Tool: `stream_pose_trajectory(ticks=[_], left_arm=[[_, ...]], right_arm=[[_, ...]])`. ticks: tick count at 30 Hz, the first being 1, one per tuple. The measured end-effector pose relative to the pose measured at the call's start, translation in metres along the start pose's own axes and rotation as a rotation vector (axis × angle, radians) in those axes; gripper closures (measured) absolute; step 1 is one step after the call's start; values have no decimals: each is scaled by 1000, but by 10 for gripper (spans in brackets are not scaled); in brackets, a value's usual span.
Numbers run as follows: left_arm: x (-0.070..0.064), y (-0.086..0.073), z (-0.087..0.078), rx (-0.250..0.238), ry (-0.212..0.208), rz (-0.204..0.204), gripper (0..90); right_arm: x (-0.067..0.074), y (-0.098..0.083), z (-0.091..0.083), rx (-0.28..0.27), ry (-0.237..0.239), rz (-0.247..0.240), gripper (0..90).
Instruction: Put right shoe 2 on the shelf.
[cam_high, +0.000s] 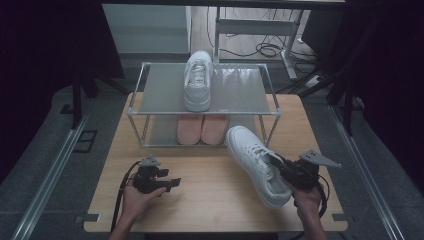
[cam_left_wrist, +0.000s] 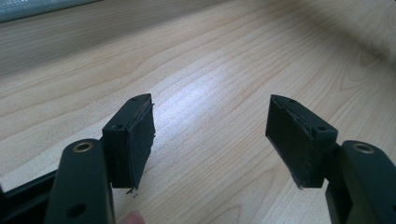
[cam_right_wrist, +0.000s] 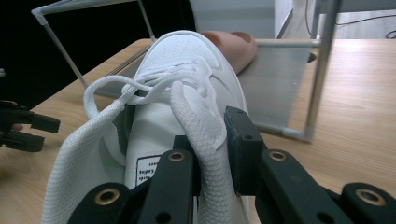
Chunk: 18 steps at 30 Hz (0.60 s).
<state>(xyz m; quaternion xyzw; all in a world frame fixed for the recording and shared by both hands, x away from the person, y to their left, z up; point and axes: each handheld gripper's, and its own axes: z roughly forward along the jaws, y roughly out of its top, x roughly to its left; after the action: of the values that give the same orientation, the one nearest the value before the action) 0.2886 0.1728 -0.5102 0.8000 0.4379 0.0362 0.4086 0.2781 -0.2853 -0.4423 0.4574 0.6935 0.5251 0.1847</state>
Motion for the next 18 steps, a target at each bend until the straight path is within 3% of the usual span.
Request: stream_pose_trajectory(ticks=[18], left_arm=[[0,0,-1,-1,-2,-4,330]], right_arm=[[31,11,18,-5,84,-31,798]])
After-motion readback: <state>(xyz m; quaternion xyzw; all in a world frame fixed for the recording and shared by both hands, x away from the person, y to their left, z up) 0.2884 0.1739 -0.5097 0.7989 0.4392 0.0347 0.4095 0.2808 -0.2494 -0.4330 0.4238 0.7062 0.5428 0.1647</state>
